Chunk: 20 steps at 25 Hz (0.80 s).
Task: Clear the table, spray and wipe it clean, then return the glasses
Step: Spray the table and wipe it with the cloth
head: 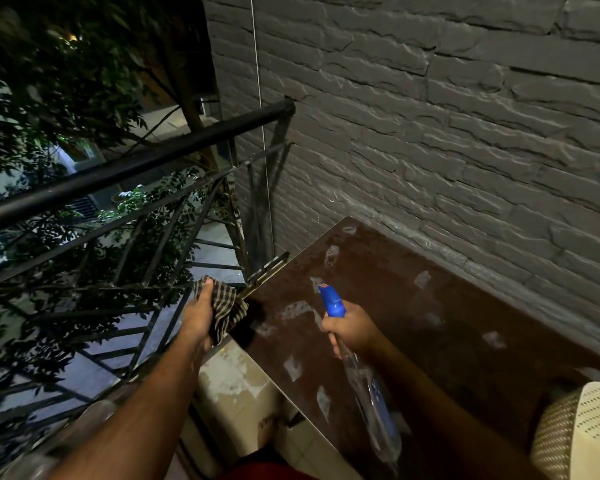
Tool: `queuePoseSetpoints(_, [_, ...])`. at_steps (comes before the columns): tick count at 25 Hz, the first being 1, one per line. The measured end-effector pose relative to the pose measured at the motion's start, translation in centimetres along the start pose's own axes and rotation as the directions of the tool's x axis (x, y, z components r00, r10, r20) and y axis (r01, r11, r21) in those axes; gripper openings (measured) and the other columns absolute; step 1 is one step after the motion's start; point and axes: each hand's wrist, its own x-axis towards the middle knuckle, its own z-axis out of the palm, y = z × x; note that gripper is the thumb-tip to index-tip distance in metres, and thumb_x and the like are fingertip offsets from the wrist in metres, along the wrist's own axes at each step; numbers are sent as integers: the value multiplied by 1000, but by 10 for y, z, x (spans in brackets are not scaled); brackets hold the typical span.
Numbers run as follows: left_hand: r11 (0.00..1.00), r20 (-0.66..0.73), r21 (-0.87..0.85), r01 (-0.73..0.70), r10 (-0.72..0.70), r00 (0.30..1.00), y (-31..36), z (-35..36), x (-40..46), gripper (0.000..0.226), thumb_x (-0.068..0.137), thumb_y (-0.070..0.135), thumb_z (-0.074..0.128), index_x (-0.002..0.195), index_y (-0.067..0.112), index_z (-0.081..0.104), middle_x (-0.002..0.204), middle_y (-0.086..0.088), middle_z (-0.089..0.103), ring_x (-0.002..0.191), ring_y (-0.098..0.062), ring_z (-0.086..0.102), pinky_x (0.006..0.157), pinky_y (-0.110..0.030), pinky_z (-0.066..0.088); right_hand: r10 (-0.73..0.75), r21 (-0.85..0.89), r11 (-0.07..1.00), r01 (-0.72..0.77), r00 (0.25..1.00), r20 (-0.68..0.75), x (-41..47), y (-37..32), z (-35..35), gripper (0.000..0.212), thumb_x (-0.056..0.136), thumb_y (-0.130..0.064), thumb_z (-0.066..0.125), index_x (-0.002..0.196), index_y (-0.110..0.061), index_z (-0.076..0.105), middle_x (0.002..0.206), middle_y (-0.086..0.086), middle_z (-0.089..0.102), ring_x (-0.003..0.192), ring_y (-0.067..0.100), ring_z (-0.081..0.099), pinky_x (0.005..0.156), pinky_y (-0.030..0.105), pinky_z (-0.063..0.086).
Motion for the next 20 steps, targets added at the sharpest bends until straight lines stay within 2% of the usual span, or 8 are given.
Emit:
queuePoseSetpoints(4, [1000,26,8,-19,19,999,-2,9,-2,52,91,47,59,122,4,57,104,-18,70,88,-30,70,70,-39,57,10,-63,998,7,963,269,-11,2,11,11,69,-8,60,74,-1,53,47,11,48,31,23,45,38,23,38])
queuePoseSetpoints(8, [1000,34,14,-16,15,999,-4,10,0,52,90,47,60,123,6,55,107,-18,69,90,-30,70,69,-38,57,27,-46,999,-22,994,106,-16,12,0,10,74,-6,60,69,-2,52,49,11,48,33,21,45,39,26,39])
queuePoseSetpoints(10, [1000,37,19,-9,8,999,-7,8,3,54,90,48,60,124,6,55,108,-18,69,92,-31,70,72,-40,57,61,-57,997,-49,971,231,-22,16,-8,15,73,-9,62,66,-1,52,50,12,49,34,21,47,41,27,40])
queuePoseSetpoints(12, [1000,30,22,4,-5,1000,-9,7,4,53,90,48,60,123,7,56,108,-18,69,93,-32,69,75,-42,57,110,-107,991,-75,917,384,-29,20,-5,14,73,-10,63,74,1,55,53,11,50,35,20,48,41,24,40])
queuePoseSetpoints(14, [1000,28,24,13,-13,1000,-11,5,5,56,88,50,62,124,7,56,109,-18,69,94,-32,70,79,-46,57,150,-166,982,-92,912,382,-32,26,4,12,71,-11,64,69,-4,55,51,8,51,37,19,48,44,26,42])
queuePoseSetpoints(16, [999,17,32,20,-21,1000,-11,4,5,67,80,56,67,127,9,55,112,-17,69,95,-32,70,82,-50,56,159,-216,972,-94,938,309,-31,32,10,13,66,-18,67,64,-12,55,50,7,52,40,23,48,48,31,43])
queuePoseSetpoints(18, [999,16,47,23,-24,1000,-11,2,7,74,76,59,69,129,10,53,114,-17,68,95,-32,70,84,-53,55,164,-188,975,-115,949,271,-31,35,10,14,65,-20,67,67,-12,55,51,7,52,41,24,46,48,32,42])
queuePoseSetpoints(20, [999,12,49,11,-12,1000,-11,2,5,68,80,56,67,128,9,54,113,-17,68,95,-32,70,86,-53,55,177,-145,980,-135,924,338,-35,30,11,13,68,-15,66,64,-12,54,51,8,51,39,23,46,46,29,42])
